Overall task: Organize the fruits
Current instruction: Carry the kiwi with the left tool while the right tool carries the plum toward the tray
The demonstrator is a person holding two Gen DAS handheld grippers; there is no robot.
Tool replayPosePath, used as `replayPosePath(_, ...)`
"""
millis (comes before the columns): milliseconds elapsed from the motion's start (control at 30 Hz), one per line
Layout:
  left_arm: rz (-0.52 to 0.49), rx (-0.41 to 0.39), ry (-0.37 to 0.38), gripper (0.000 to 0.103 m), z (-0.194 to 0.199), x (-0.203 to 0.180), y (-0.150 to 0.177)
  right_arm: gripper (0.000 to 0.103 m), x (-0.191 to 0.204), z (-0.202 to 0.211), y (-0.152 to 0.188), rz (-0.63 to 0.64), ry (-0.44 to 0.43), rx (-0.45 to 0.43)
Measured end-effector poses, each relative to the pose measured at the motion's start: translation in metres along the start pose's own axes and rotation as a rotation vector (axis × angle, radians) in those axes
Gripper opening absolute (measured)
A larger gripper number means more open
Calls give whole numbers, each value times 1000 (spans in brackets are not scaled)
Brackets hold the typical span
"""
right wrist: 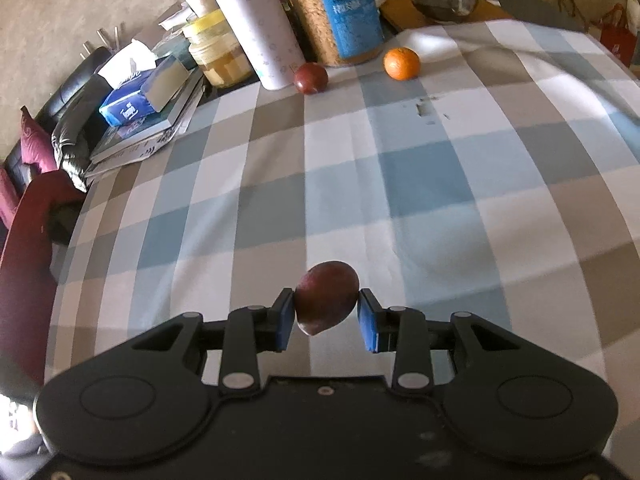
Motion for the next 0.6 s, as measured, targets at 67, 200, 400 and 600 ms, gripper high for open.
replayPosePath(67, 1, 5, -6, 72, -2, -2, -1, 36, -7, 7, 7, -6, -11, 7)
replayPosePath(200, 0, 11, -34, 71, -4, -8, -2, 36, -18, 20, 21, -2, 5, 12)
replayPosePath(400, -14, 29, -59, 61, -3, -19, -4, 36, -32, 38, 44, 9, -1, 40)
replayPosePath(600, -44, 17, -97, 61, 14, -32, 2, 36, -45, 61, 64, 3, -37, 45)
Point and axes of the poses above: each gripper's, at about its wrist camera, not at the fingertips, and z roughly against the way its jaws point, x to its left, y to its underside, the point moved 4 cm from there along -z, roughly the way its jaws point, and after that the axes turned 12 degrees about x, right-handed, at the moved point
